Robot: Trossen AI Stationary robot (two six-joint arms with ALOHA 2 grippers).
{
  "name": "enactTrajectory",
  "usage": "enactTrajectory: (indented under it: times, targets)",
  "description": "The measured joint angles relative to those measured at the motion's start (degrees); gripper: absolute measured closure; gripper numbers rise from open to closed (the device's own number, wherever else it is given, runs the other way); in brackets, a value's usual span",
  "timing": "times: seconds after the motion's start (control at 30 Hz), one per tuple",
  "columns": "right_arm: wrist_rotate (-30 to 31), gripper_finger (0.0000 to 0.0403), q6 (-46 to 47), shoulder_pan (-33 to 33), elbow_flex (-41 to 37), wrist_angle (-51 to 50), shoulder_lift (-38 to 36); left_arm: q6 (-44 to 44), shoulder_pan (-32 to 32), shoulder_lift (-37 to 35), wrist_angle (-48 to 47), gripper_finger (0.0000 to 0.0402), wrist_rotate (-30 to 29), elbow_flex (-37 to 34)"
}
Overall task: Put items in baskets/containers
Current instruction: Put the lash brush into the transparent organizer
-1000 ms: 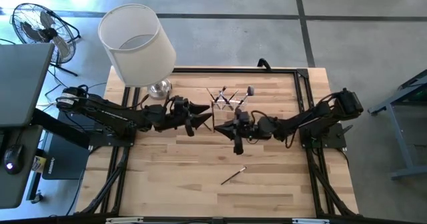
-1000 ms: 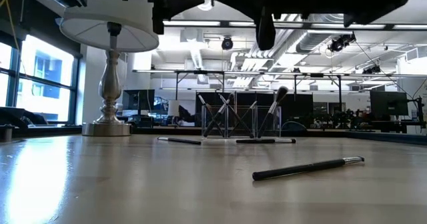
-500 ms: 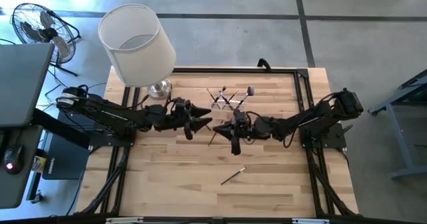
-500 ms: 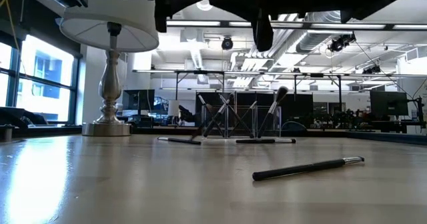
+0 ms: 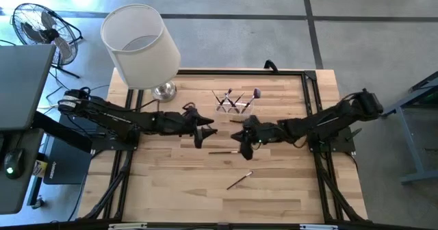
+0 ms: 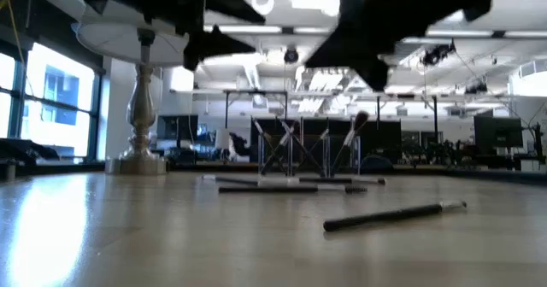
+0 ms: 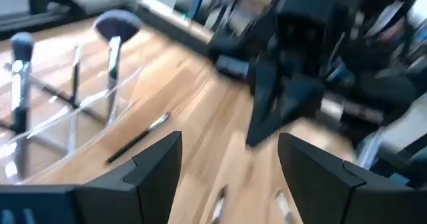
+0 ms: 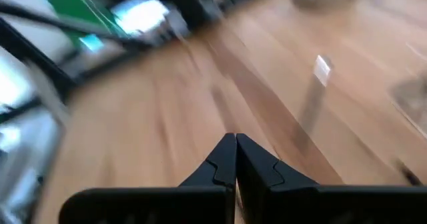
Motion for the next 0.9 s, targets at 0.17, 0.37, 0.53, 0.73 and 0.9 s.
enactTrajectory:
  times: [0.17, 0.37, 0.53, 0.73, 0.9]
  targets:
    - [3.2, 0.0403, 6.2, 1.9, 0.0, -24.4, -6.4, 5.6, -0.5, 2.5, -15.8, 0.0156, 1.7, 9.0]
    - [4.9, 0.0402, 13.7, 5.3, 0.0, -42.1, -9.5, 13.6, -0.3, 14.9, -31.7, 0.0157, 8.3, 22.4]
    - [6.0, 0.0402, 16.1, 8.3, -0.5, -43.4, -9.5, 18.1, -0.3, 24.6, -44.3, 0.0157, 11.0, 34.0]
    - [6.2, 0.0402, 19.6, 10.9, -2.7, -44.0, -9.4, 23.6, -0.4, 34.8, -55.4, 0.0157, 13.7, 48.5]
    - [5.1, 0.0402, 23.9, 13.5, -4.7, -44.5, -9.6, 24.6, -0.5, 42.8, -62.0, 0.0157, 14.8, 57.3]
